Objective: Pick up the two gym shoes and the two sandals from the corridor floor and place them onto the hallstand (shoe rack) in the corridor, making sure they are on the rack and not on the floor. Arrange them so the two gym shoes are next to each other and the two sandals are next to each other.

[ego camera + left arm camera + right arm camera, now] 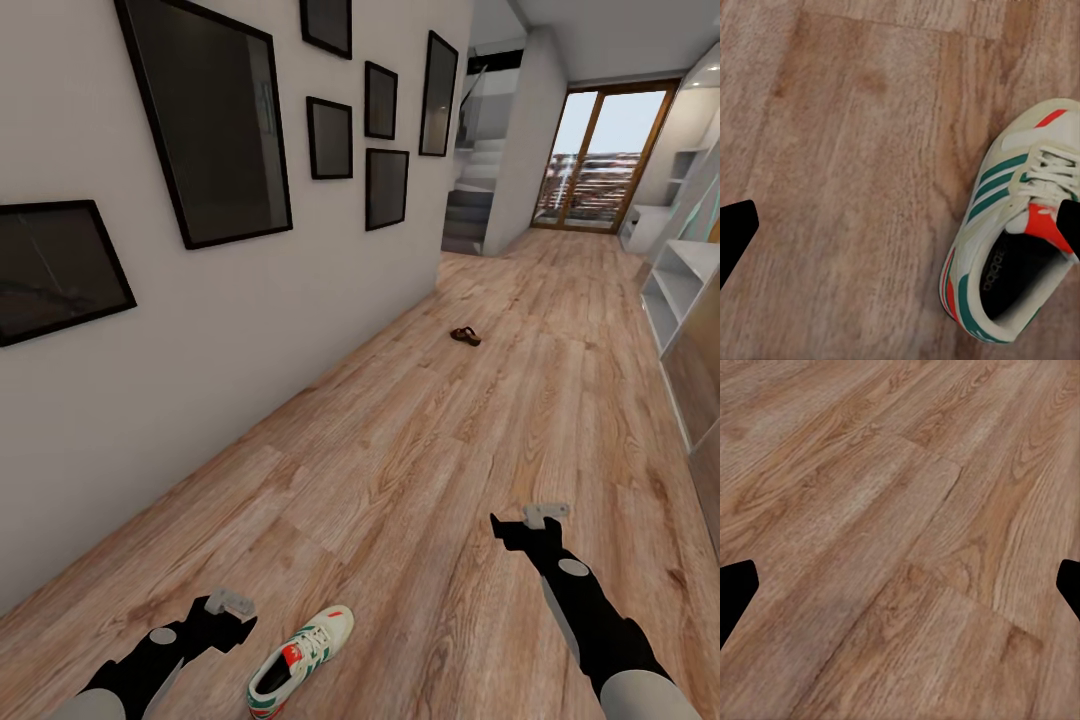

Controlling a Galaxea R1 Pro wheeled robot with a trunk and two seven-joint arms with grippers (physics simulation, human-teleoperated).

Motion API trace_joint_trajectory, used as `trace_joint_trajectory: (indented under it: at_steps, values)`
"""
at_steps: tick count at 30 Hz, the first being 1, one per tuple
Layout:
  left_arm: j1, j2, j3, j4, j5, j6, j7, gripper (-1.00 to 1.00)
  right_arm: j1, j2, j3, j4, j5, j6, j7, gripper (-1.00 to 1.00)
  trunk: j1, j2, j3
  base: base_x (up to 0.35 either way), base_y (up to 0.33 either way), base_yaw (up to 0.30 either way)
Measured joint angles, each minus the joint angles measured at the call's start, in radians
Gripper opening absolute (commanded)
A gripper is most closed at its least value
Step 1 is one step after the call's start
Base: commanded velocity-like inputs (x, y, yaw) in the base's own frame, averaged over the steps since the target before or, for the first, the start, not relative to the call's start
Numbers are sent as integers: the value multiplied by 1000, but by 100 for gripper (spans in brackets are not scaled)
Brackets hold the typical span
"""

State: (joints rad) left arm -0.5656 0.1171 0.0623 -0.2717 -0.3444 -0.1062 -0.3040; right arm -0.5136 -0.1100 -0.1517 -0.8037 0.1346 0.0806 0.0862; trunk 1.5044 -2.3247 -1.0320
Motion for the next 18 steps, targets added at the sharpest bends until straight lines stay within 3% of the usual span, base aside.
trace_joint_trajectory:
  at_steps: [3, 10, 18]
  values:
    - [0, 0, 1, 0, 0, -1, 0, 100, 0, 0, 0, -1, 0, 0, 0, 100, 0, 0, 1, 0, 0, -102]
    - [0, -9, 0, 3, -1, -1, 0, 100, 0, -1, -1, 0, 1, 0, 0, 100, 0, 0, 6, 0, 0, -257]
    - [0, -13, -27, 2, -1, -1, 0, 100, 0, 0, 0, 1, 1, 0, 0, 100, 0, 0, 11, 1, 0, -241]
